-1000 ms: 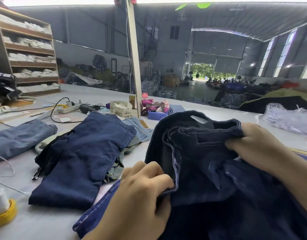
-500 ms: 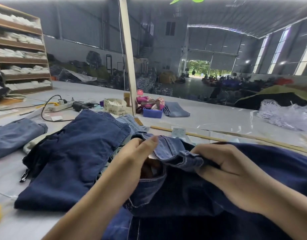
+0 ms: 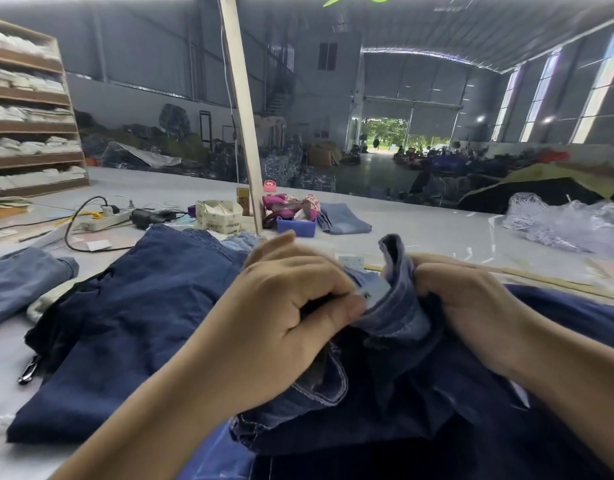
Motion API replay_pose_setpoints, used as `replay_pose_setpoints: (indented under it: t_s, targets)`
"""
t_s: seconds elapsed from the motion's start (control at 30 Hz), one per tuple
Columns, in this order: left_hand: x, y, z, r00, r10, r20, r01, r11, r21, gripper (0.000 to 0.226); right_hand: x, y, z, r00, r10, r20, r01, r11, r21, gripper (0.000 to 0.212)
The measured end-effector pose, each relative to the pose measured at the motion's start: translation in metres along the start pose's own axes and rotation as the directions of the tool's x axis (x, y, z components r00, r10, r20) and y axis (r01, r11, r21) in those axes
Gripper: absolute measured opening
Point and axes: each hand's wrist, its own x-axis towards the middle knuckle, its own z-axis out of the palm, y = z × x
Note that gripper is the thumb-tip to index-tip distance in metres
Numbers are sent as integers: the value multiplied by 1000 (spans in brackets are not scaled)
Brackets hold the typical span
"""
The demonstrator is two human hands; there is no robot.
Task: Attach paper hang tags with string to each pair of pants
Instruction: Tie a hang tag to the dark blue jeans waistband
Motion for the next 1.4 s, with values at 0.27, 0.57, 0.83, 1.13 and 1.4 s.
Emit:
replay_pose_setpoints:
  t_s: [0.27, 0.57, 0.83, 1.13, 1.4]
  targets:
    - [5, -1, 28, 826, -550, 127, 486, 578, -655, 37, -19, -2, 17, 647, -685, 336, 506, 56, -860, 46]
    - [-14, -2, 37, 766, -574, 288, 494, 240, -835, 14, -22, 18, 16, 688, -667, 286, 605, 309, -734, 13]
    - [-23, -9, 40, 790, -540, 291, 450, 189, -873, 15, -23, 22, 21, 713, -636, 295, 597, 331, -731, 13]
    - [-28, -10, 42, 795, -552, 250, 448, 259, -856, 13, -27, 23, 22, 727, -620, 295, 591, 346, -729, 20]
    - [-47, -9, 43, 843, -522, 128, 419, 489, -765, 41, -30, 24, 25, 706, -594, 386, 644, 312, -698, 25]
